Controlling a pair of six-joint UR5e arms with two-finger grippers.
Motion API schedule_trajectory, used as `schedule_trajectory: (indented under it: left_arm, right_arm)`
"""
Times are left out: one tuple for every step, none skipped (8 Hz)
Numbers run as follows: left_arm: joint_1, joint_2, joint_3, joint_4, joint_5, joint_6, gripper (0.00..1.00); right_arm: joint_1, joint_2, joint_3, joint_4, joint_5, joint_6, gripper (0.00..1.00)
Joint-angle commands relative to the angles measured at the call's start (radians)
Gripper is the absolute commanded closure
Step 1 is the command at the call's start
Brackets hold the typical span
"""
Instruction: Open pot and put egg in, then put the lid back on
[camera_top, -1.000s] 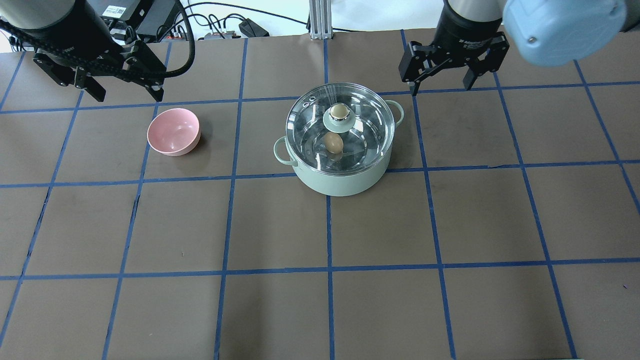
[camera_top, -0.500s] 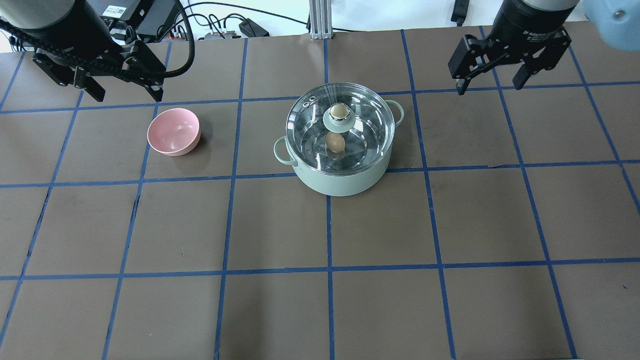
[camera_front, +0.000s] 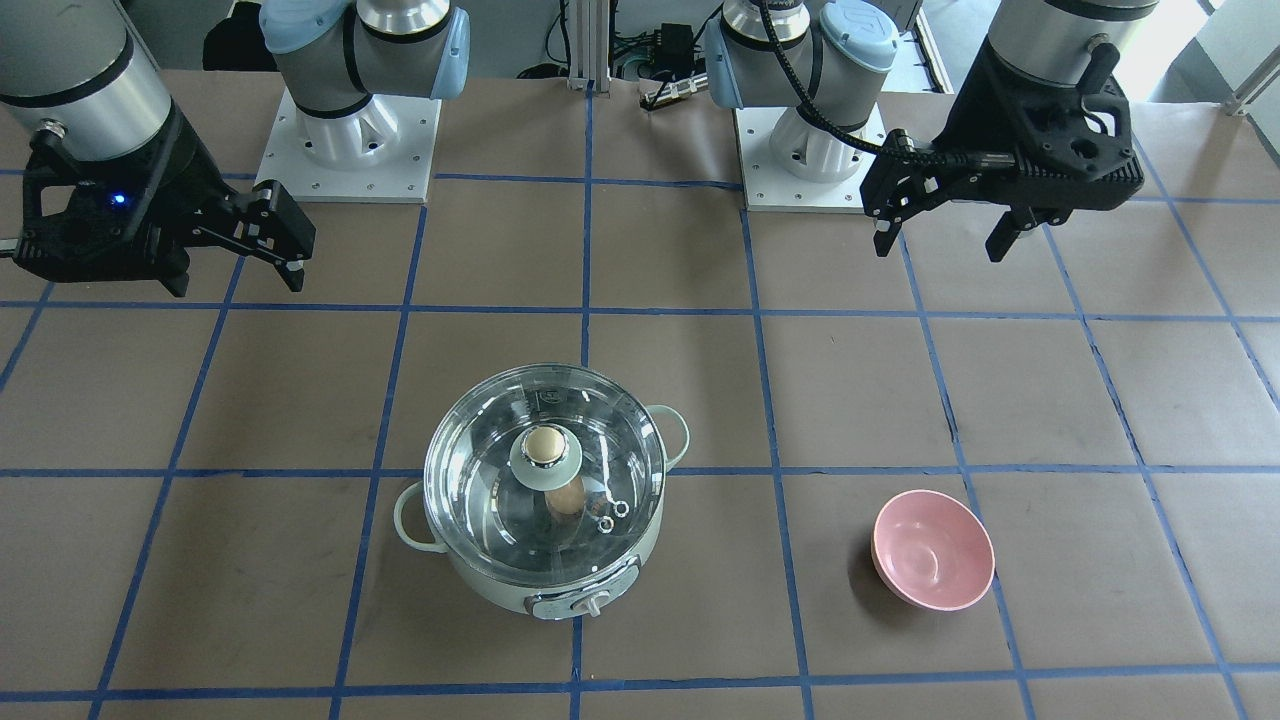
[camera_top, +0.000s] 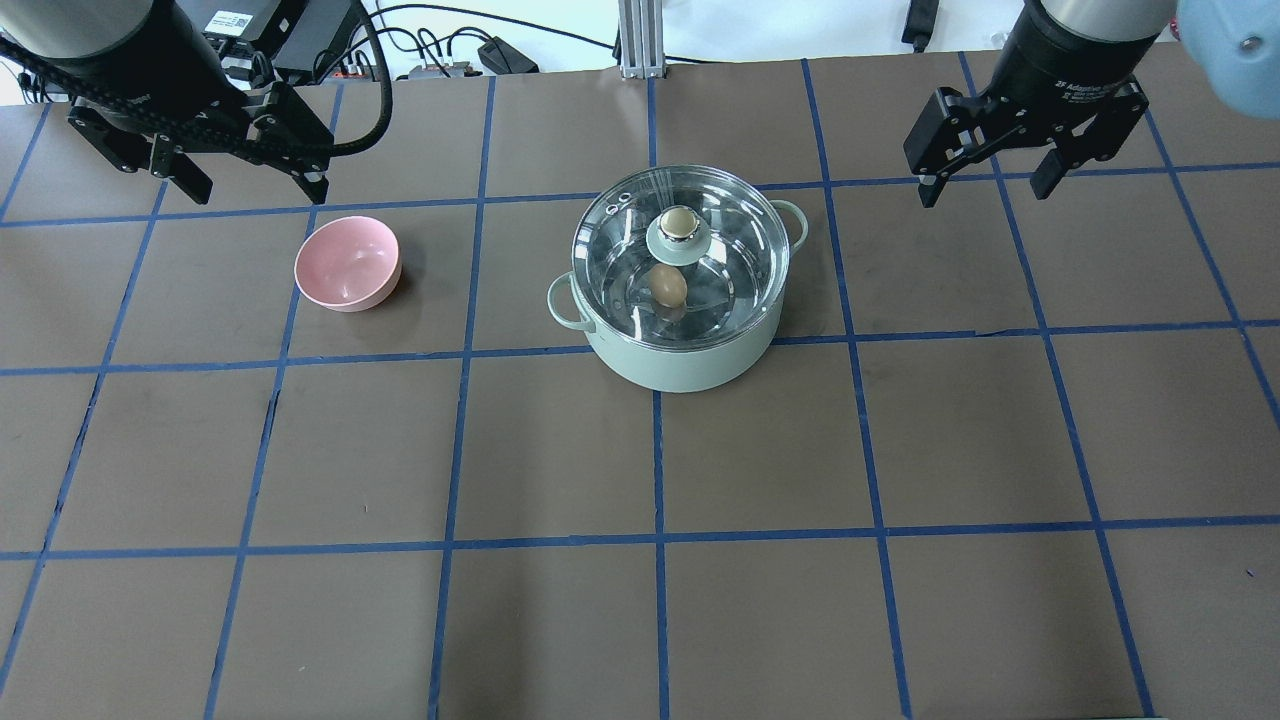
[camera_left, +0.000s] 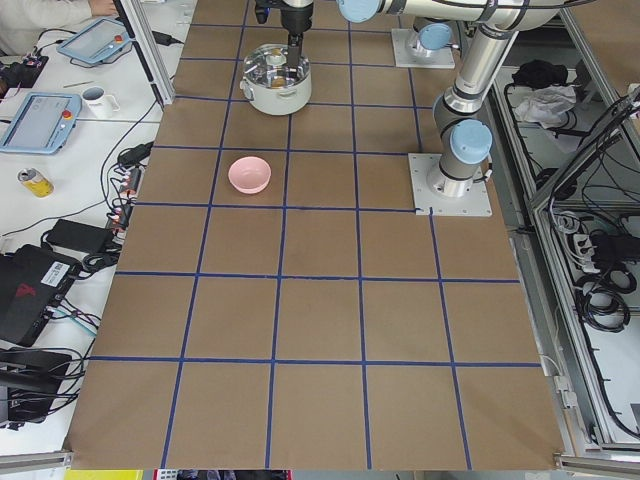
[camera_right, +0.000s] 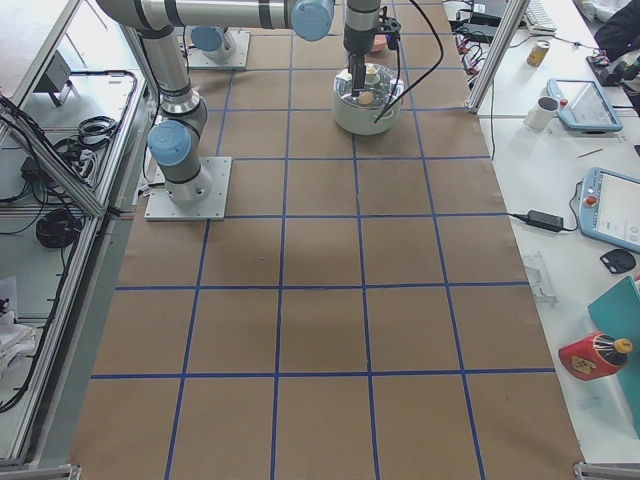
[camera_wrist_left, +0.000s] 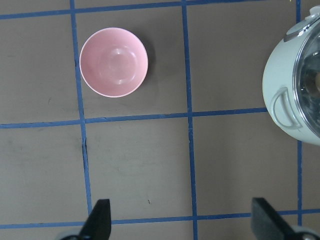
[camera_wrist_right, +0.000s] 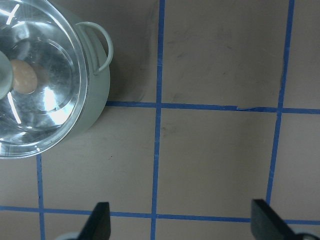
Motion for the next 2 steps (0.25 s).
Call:
schedule_trajectory:
  left_arm:
    - [0.001,0.001,0.0,0.0,-0.003,0.0,0.0]
    - [0.001,0.001,0.0,-0.002,-0.002,0.0,0.0]
  right_arm:
    - [0.0,-0.001,0.002,-0.002,0.001,-0.001,0.0]
    - [0.0,-0.001,0.002,-0.005,0.002,-0.001,0.0]
